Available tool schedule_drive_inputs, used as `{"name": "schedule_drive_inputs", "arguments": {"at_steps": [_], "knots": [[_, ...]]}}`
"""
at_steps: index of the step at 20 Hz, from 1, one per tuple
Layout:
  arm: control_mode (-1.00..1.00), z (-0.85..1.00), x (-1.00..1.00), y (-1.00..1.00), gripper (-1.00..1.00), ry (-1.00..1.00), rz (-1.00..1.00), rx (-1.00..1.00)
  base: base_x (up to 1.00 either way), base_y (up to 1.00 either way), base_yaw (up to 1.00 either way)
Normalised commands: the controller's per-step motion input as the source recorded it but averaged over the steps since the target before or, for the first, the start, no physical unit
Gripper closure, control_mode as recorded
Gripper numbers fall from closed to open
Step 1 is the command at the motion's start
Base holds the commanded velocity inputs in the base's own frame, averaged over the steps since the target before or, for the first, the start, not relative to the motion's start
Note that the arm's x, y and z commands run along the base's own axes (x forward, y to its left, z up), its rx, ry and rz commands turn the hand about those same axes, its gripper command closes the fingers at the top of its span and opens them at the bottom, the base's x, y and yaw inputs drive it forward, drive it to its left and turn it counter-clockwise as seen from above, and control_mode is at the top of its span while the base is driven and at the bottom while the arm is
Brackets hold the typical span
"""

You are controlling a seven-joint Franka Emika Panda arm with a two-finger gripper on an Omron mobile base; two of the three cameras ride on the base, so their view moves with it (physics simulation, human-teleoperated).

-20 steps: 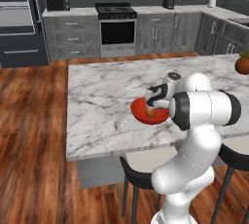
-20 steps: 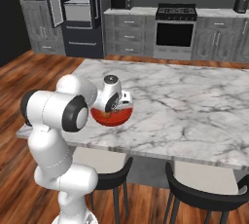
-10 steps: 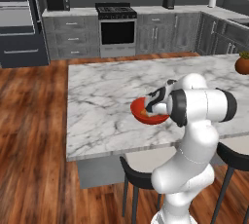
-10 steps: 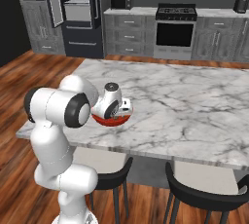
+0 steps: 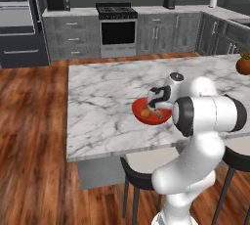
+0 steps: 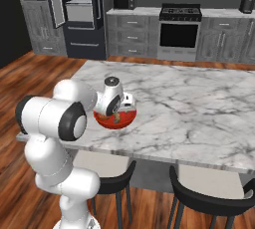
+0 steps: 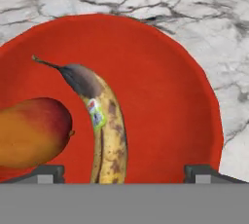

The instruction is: Retrieve the mango and banana from the fridge and place them into the bowl on the dining table.

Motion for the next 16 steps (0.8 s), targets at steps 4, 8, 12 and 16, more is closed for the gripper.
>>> {"name": "schedule_drive_inputs", "arguments": {"at_steps": [4,8,12,16], "knots": [[-1.00,1.00,-0.34,0.00,-1.00,0.00,0.00,-0.02,0.00,0.00,0.00],[-1.00,0.93,-0.86,0.00,-1.00,0.00,0.00,0.00,0.00,0.00,0.00],[-1.00,0.69,-1.00,0.00,-1.00,-0.04,0.00,0.00,0.00,0.00,0.00],[-1.00,0.46,-1.00,0.00,-1.00,-0.11,0.00,0.00,0.00,0.00,0.00]]}}
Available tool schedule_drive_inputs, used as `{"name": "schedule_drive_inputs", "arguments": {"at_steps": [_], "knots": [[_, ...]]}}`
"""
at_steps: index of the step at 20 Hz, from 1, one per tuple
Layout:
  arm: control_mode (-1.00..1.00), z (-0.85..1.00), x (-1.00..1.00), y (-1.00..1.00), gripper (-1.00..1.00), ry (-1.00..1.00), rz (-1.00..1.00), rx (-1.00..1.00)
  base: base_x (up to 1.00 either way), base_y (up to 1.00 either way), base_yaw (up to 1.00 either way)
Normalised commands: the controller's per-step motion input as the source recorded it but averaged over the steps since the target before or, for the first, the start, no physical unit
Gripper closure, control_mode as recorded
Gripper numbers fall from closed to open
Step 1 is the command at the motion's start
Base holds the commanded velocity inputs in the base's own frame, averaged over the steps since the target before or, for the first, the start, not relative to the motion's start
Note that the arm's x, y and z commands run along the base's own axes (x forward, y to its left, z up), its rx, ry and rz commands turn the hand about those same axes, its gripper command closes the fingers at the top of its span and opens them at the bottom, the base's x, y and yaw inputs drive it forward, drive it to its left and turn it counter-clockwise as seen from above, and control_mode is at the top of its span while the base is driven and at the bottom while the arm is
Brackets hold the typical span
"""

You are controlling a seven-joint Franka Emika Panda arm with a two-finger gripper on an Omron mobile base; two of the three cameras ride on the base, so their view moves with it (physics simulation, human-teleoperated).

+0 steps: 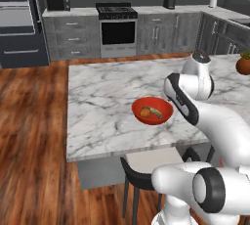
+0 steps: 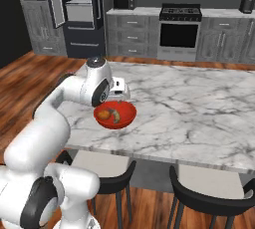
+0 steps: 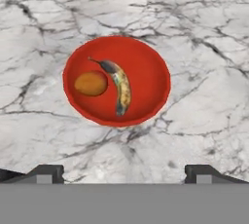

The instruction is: Retrieve the mango and banana from the fridge and place them into the bowl on the dining table.

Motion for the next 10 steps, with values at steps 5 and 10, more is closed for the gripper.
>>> {"name": "schedule_drive_inputs", "arguments": {"at_steps": [5,10], "knots": [[-1.00,0.29,-1.00,0.00,-1.00,-0.14,0.00,0.00,0.00,0.00,0.00],[-1.00,0.22,-1.00,0.00,-1.00,-0.15,0.01,0.00,0.00,0.00,0.00]]}}
